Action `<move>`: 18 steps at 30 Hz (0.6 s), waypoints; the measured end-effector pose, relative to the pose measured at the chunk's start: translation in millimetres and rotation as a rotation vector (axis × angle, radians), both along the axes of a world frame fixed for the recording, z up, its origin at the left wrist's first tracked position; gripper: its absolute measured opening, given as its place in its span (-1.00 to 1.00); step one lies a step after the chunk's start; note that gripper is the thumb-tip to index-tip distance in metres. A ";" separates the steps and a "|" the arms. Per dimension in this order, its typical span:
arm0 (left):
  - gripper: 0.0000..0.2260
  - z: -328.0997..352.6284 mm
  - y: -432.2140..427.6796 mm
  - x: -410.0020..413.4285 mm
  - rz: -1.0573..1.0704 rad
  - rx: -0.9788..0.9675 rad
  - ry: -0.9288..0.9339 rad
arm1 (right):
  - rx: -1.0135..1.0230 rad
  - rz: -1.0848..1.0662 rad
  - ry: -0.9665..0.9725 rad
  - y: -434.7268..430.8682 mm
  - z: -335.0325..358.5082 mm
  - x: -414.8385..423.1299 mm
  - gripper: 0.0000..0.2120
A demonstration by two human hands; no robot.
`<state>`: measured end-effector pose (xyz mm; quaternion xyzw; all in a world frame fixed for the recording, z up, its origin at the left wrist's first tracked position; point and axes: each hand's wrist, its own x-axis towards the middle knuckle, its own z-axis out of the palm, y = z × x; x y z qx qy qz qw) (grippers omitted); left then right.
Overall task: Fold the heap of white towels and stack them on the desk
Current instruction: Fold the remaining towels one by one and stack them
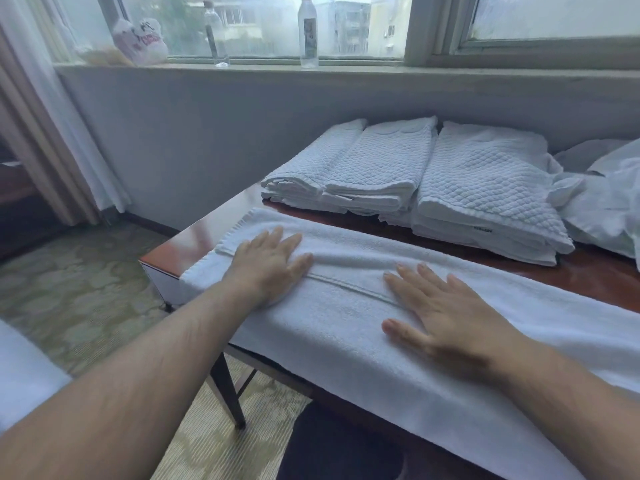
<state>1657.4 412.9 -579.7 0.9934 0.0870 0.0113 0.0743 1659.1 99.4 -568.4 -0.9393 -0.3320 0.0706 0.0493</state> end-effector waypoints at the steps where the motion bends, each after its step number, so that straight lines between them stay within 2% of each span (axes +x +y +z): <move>1: -0.36 -0.5 1.5 1.8 -0.006 0.011 0.006 | 0.016 -0.031 0.000 -3.4 -1.0 0.9 -0.12; 4: -0.32 -2.4 4.2 3.1 -0.028 0.033 0.025 | 0.005 -0.114 0.023 -18.8 -1.6 9.1 -0.10; 7: -0.35 1.0 -1.1 1.7 0.002 0.052 0.041 | -0.033 -0.101 0.054 -28.3 4.0 14.0 -0.09; 10: -0.46 9.4 -27.4 -6.6 -0.006 0.049 -0.080 | 0.045 -0.078 -0.053 -40.1 8.0 6.6 -0.19; 14: -0.54 11.4 -98.8 -36.2 -0.399 -0.100 -0.209 | 0.089 -0.104 -0.171 -80.4 4.3 -16.6 -0.37; 18: -0.65 17.2 -178.5 -43.2 -0.628 -0.058 -0.331 | 0.266 -0.239 -0.320 -138.1 5.9 -37.9 -0.60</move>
